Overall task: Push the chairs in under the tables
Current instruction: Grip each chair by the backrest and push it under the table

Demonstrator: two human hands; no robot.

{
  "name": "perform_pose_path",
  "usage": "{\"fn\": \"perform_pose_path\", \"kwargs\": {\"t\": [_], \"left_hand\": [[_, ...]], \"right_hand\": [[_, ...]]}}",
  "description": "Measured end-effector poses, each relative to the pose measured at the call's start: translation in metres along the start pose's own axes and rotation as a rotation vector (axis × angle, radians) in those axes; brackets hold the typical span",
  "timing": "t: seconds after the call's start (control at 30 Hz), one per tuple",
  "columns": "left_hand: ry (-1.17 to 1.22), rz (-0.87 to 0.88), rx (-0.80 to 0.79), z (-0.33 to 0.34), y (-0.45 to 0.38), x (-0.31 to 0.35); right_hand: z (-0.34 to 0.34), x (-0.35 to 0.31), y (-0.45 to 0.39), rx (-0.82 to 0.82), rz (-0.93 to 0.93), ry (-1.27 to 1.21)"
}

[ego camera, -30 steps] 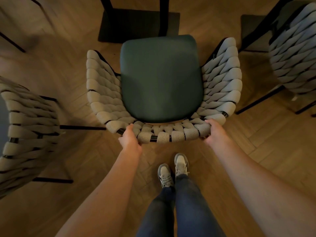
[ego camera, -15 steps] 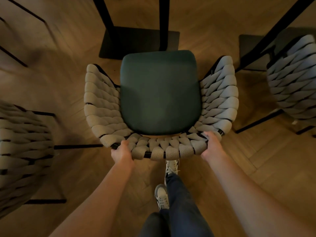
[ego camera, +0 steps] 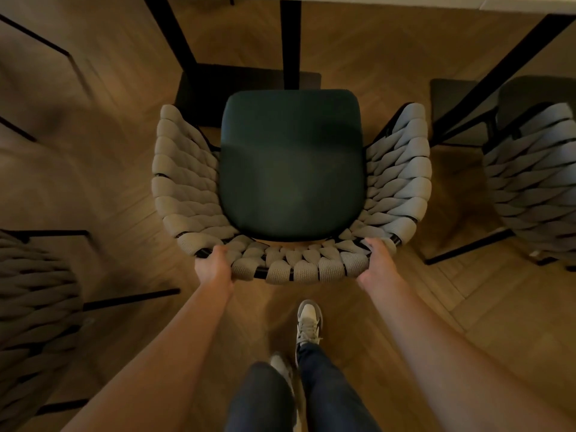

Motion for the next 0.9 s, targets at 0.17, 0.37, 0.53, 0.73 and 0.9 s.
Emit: {"fn": "perform_pose_path", "kwargs": {"t": [0.17, 0.37, 0.53, 0.73, 0.9], "left_hand": [[-0.115, 0.018, -0.011, 0.022, -0.009, 0.028], [-0.217, 0.031, -0.056, 0.050, -0.015, 0.056], [-0.248, 0.011, -0.056, 0.067, -0.021, 0.063], [-0.245, 0.005, -0.038, 0.065, -0.024, 0.060], [-0.315, 0.011, -0.051, 0.066, -0.024, 0.063]], "right_hand": [[0.024, -0.016, 0.000, 0.027, -0.016, -0.016], [0.054, -0.044, 0.016, 0.008, -0.025, -0.074], [0.058, -0.062, 0.002, 0.060, -0.041, -0.075], [0.045, -0.045, -0.042, 0.052, -0.014, -0.061], [0.053, -0.058, -0.011, 0.051, -0.032, -0.058]]}}
Point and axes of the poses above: each hand's wrist, its own y-axis away from the middle knuckle, its own z-axis out of the palm, x = y × z, the point moved 10 cm from there along -y, towards the middle knuckle, and after that the axes turned 14 degrees about -z, right-handed, at the moved point
